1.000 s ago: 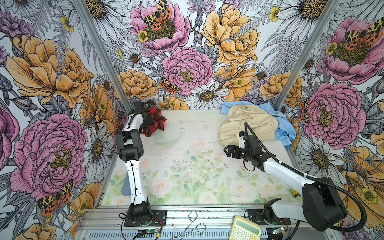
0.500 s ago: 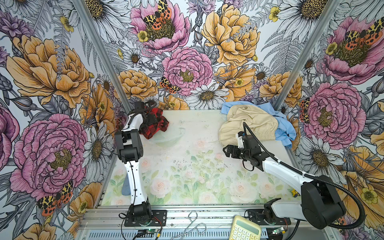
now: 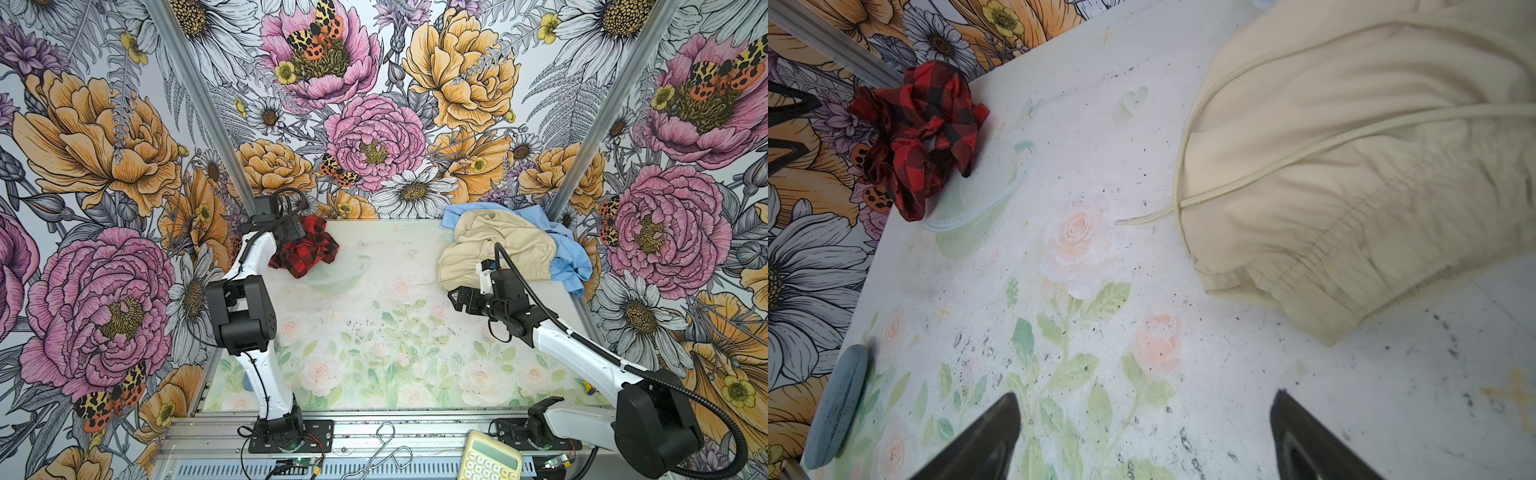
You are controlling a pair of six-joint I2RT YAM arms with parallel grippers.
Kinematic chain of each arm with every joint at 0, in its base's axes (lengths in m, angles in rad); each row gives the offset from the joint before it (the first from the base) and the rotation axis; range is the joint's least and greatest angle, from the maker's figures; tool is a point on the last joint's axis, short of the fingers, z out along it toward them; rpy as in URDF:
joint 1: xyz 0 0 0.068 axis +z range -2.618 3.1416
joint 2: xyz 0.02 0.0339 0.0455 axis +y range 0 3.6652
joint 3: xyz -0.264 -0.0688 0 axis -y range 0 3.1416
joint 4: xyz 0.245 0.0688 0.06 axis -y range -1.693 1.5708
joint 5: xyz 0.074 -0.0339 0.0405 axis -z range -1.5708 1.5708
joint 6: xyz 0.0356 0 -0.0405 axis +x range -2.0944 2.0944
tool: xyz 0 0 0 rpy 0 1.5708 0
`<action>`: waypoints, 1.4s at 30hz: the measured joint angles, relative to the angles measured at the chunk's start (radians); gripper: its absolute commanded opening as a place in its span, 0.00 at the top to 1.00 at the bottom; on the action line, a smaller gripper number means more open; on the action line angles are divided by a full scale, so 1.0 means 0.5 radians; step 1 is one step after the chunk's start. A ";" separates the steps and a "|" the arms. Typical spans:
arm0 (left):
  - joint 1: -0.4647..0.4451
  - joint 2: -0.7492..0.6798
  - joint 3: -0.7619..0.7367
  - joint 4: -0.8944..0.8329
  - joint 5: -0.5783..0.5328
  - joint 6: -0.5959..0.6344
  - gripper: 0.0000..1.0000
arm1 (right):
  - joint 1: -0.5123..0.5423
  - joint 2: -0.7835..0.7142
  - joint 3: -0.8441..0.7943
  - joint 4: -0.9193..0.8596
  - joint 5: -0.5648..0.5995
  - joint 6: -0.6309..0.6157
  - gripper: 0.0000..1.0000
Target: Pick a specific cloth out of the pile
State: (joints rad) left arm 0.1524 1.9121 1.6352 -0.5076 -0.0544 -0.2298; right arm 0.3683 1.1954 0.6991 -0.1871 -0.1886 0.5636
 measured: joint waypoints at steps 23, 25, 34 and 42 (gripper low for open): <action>-0.708 -1.295 -2.717 2.030 -1.164 0.214 0.01 | -0.248 -1.227 -0.513 -0.110 0.494 -0.378 0.00; -0.697 -1.260 -2.727 2.135 -1.161 0.241 0.01 | -0.256 -1.322 -0.587 -0.092 0.644 -0.439 0.00; -0.591 -0.701 -2.840 3.246 -0.848 0.559 0.01 | -0.269 -1.207 -0.743 0.097 1.154 -0.603 0.00; -0.524 -0.666 -2.735 3.315 -0.708 0.578 0.01 | -0.356 -0.658 -0.975 0.883 1.334 -0.819 0.01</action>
State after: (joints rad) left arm -0.1097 1.5791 0.2676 1.1500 -0.4084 0.0593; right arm 0.1902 0.8665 0.2115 0.2543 0.4782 0.1543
